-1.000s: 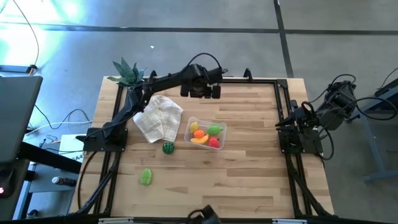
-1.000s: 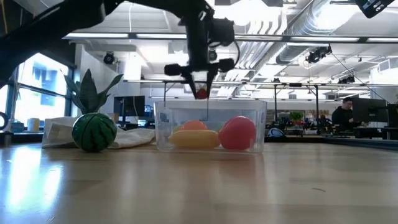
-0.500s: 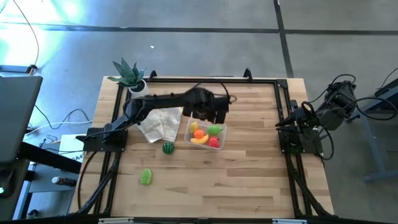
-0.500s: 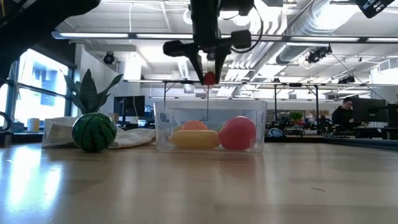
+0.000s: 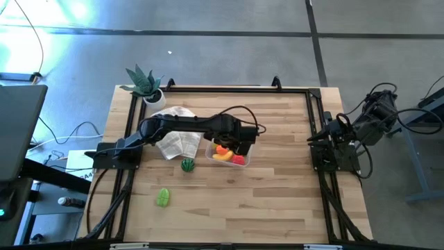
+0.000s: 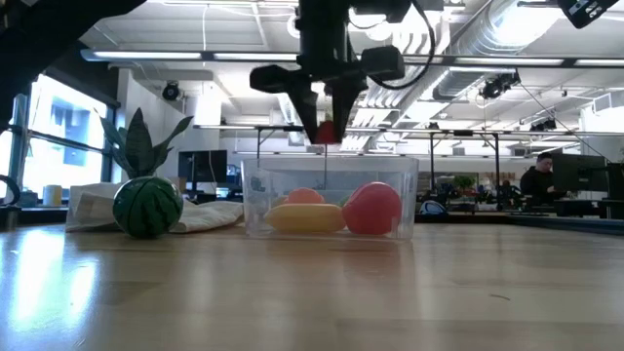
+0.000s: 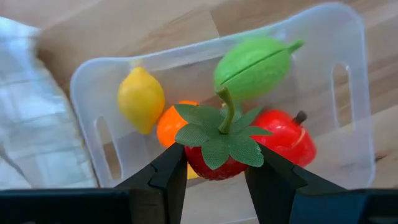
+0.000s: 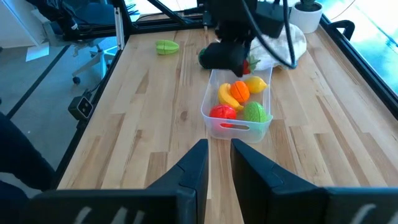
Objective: Pick and placing Produce into tupperware
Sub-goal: Put the red strawberry into the transparent container
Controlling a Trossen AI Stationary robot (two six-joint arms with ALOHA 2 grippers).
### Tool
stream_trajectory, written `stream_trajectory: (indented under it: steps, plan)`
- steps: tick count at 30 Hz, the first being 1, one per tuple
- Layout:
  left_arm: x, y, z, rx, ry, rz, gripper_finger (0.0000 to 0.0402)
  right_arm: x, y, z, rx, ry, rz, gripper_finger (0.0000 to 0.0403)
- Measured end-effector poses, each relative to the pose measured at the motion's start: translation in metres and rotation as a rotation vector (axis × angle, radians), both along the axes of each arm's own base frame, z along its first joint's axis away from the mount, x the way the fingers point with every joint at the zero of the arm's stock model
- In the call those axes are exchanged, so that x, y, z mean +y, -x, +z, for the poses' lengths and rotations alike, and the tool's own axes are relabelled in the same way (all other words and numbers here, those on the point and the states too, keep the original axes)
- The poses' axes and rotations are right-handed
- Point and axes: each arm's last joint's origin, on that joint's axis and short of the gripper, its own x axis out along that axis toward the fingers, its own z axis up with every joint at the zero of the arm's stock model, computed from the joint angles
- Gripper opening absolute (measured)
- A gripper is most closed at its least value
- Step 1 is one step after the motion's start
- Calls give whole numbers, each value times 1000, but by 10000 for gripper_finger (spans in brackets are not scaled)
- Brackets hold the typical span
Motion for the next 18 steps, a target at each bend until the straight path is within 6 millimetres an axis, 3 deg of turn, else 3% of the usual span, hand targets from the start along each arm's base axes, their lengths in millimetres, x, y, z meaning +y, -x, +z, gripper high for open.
stream_trajectory:
  steps: [18]
  plan:
    - [-8,-11,-41,-50,42,-97,133,0,0,0,0,0,0,58]
